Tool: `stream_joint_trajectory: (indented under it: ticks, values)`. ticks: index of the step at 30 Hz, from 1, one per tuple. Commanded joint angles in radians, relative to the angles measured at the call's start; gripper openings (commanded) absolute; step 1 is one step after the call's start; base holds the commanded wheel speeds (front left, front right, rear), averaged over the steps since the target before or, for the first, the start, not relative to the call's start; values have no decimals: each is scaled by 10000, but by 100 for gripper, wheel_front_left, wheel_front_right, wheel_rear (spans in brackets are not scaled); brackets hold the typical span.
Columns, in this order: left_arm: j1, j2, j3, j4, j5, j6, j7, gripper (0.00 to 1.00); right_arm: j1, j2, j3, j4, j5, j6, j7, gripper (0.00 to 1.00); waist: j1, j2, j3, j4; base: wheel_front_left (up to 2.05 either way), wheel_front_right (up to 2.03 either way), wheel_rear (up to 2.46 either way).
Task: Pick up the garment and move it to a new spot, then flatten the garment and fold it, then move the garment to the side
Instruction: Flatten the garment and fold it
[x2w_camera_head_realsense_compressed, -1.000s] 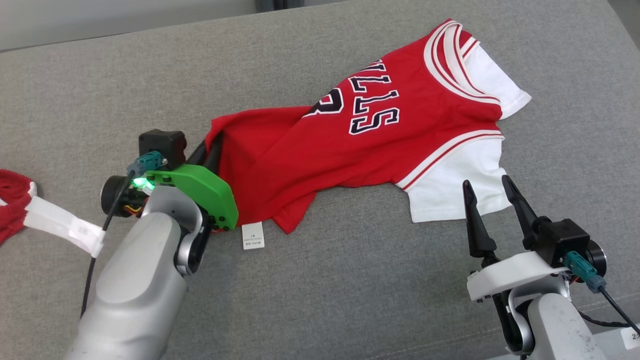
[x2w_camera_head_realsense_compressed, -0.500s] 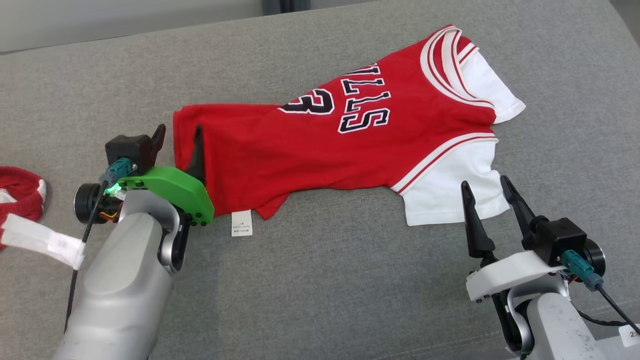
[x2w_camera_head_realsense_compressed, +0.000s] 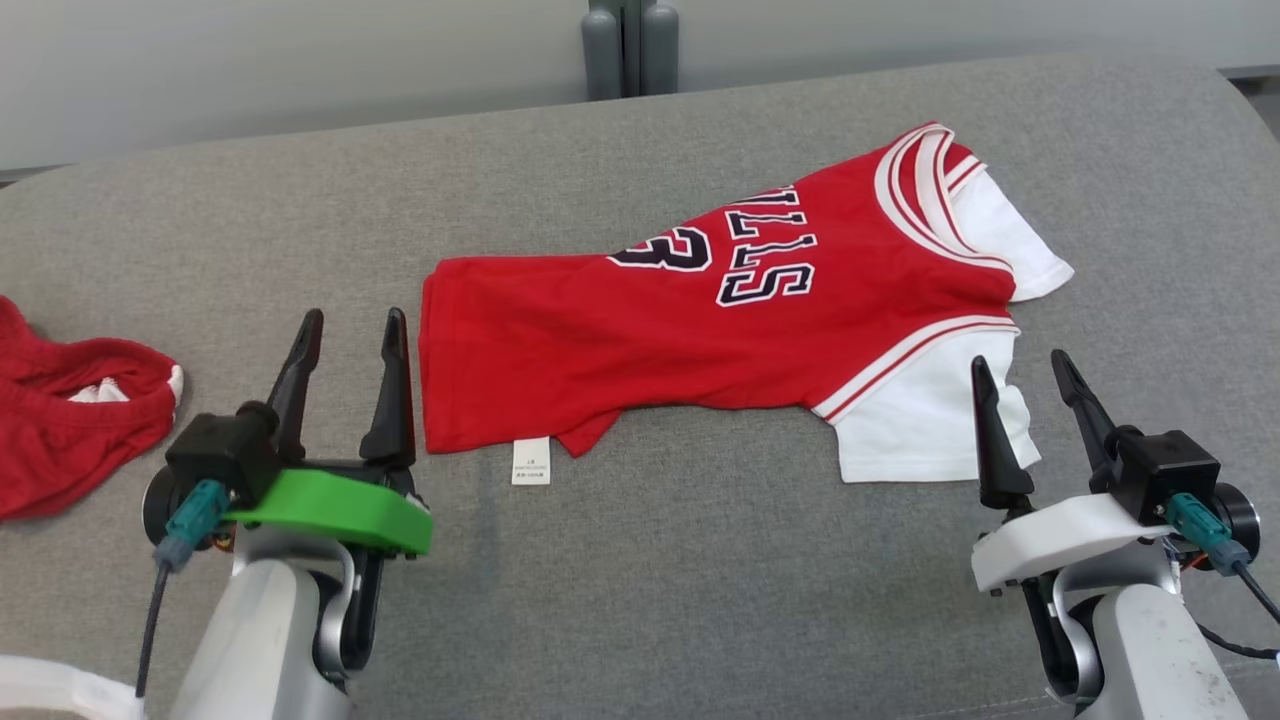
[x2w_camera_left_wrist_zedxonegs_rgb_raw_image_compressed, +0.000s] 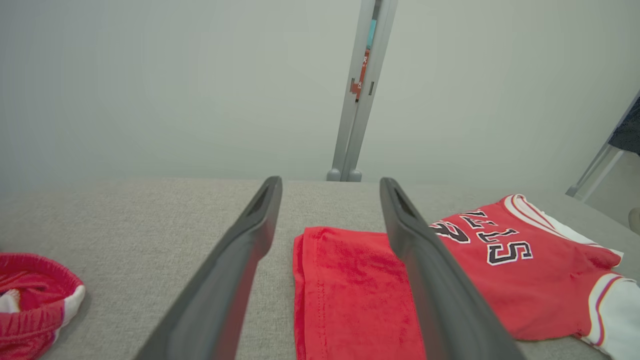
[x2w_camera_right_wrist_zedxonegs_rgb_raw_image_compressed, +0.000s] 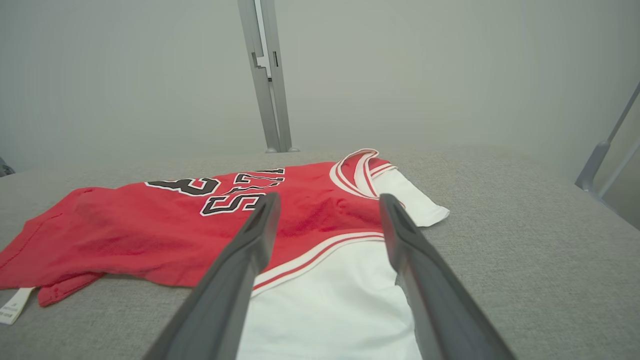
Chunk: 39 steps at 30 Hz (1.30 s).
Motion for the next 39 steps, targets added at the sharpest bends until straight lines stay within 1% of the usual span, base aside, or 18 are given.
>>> stream_joint_trajectory:
  ticks: [1,4,7,12,18,25,34,37,39]
  values:
    - [473,-117,162,-404,275,-136,1,100,162,-20,-104,-42,-77,-14,86,100,0,-1,-419,348,0,0,0]
    - [1259,-304,537,-1064,645,-319,0,100,245,-21,-292,-16,-56,-12,251,100,0,-1,-709,512,0,0,0]
    - [1899,-475,863,-1290,902,-381,-1,100,389,-21,-439,62,52,-14,430,100,0,-1,-973,621,0,0,0]
    - [2715,-592,1293,-1287,1220,-522,-1,100,708,-21,-471,164,91,-14,544,100,0,-1,-1381,709,0,0,0]
    - [3186,-710,1704,-1319,1421,-601,-2,100,1054,-20,-502,111,166,-14,602,100,0,-1,-1541,665,0,0,0]
    - [3219,-806,1876,-1302,1516,-659,-2,100,1113,-21,-496,-32,233,-14,636,100,0,-1,-1499,595,0,0,0]
    - [2706,-848,1709,-1053,1627,-684,-1,100,775,-21,-554,-94,141,-14,767,100,0,-1,-1251,467,0,0,0]
    - [2476,-851,1543,-488,1482,-690,13,100,645,-21,-729,36,110,-14,1240,100,0,-1,-1110,395,0,0,0]
    - [2051,-865,1395,156,1248,-690,385,100,429,-21,-897,140,71,-12,1788,100,0,-1,-954,341,0,0,0]
